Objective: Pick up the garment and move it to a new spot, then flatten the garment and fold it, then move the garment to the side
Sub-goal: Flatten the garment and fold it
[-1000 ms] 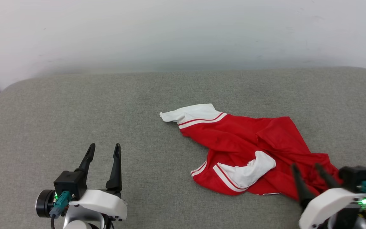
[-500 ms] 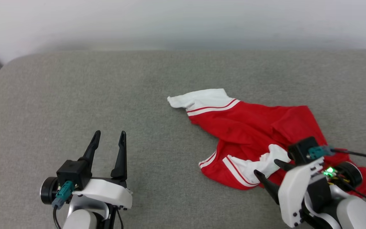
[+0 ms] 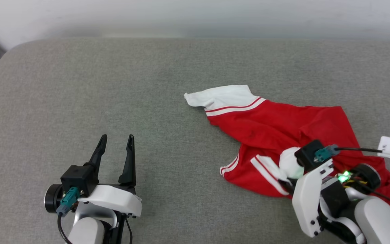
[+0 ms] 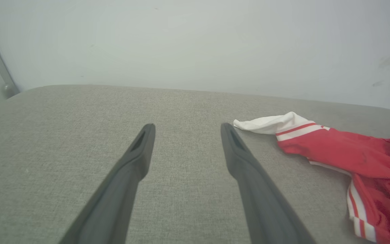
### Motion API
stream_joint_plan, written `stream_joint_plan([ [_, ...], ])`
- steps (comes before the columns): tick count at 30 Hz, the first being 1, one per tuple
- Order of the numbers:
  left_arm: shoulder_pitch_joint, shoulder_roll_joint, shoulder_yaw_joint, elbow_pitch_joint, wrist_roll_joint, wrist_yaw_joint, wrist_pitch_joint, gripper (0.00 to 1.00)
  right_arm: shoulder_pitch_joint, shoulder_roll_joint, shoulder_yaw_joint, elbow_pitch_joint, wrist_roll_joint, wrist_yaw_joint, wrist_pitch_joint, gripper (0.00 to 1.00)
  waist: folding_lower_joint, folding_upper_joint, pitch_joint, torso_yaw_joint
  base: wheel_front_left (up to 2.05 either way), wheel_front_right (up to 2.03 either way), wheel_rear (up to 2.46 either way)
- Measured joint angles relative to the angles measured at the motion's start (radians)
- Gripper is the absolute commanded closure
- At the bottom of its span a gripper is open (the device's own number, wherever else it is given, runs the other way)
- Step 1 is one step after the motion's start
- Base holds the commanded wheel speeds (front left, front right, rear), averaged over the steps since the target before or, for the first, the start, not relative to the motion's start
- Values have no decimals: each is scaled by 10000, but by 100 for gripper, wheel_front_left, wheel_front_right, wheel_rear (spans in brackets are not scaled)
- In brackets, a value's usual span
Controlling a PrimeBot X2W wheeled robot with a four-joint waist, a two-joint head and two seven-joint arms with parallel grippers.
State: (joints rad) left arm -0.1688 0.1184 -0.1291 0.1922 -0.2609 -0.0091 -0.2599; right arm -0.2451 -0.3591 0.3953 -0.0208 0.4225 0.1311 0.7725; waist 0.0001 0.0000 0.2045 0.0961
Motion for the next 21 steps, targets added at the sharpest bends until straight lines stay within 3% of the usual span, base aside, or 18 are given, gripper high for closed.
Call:
stream_joint_plan([
  [9, 16, 0, 25, 36, 19, -56, -2, 0, 577, 234, -1593, -930, -911, -2, -855, 100, 0, 0, -476, -398, 0, 0, 0],
  [14, 221, -10, 40, 10, 31, -42, -17, 0, 2904, 1060, -3127, -1724, -1273, -2, -560, 100, 0, 0, -748, -606, 0, 0, 0],
  [21, 403, 35, 88, 46, 29, -38, -31, 0, 4933, 2382, -3687, -1590, -1154, 0, -364, 100, -1, 0, -897, -744, 0, 0, 0],
])
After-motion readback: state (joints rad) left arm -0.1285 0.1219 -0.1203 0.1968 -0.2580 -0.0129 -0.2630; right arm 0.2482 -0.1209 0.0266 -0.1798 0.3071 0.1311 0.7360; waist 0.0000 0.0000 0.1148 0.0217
